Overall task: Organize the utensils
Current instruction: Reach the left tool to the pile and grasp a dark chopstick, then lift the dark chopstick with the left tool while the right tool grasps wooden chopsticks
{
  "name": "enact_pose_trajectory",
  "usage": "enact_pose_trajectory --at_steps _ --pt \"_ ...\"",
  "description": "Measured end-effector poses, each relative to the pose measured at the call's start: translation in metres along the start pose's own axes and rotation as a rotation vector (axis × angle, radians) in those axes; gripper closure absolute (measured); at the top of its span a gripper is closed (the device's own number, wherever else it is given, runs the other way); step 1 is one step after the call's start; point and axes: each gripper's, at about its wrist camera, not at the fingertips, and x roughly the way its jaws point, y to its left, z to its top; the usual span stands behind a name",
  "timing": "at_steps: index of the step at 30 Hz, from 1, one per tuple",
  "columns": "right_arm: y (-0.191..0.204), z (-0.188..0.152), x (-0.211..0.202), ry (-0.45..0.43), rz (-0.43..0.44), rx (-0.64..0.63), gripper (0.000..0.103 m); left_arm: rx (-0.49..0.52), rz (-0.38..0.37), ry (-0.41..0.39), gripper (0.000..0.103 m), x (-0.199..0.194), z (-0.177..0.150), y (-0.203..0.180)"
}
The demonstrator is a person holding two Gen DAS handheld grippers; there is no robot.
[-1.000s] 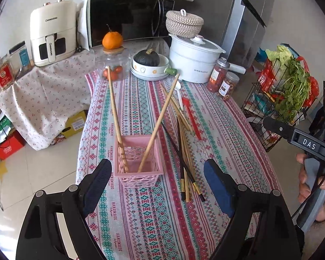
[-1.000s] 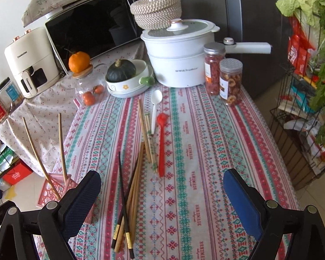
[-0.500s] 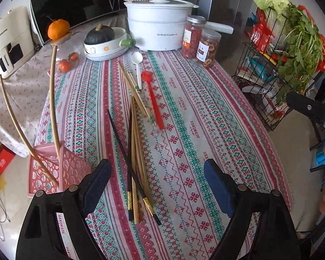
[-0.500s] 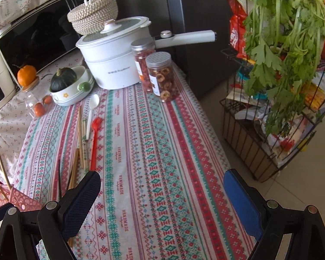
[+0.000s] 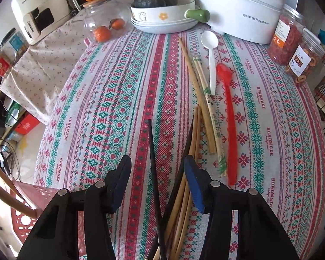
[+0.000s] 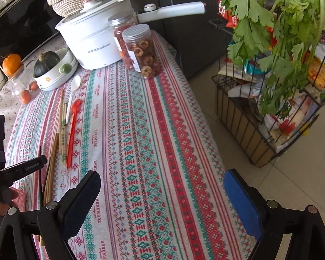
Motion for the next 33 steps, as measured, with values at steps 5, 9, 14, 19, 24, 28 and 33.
enact_pose_trajectory --at_steps 5,9,14,19,24,28,33 --pt "0.005 -0.001 -0.006 -0.014 0.021 -0.018 0.008 -0.061 0.009 0.077 0.065 0.024 0.003 0.010" --pt "0.006 -0.002 -0.009 -0.018 0.029 -0.019 0.008 -0.109 -0.092 0.081 0.093 0.026 0.002 0.016" --pt "0.007 -0.002 -0.008 -0.013 0.024 -0.016 0.008 0.006 -0.134 0.067 0.098 0.015 -0.011 -0.004" --pt "0.014 -0.002 -0.005 -0.012 0.022 -0.027 0.008 0.086 -0.245 0.081 0.098 0.004 -0.027 -0.013" --pt "0.026 -0.005 -0.001 -0.004 0.021 -0.059 0.008 0.110 -0.311 0.057 0.098 -0.014 -0.043 -0.012" --pt "0.037 -0.010 0.003 0.004 0.021 -0.095 0.008 0.143 -0.352 0.011 0.098 -0.039 -0.052 -0.007" --pt "0.048 -0.013 0.012 0.029 0.030 -0.113 0.008 0.177 -0.400 -0.062 0.098 -0.075 -0.051 0.010"
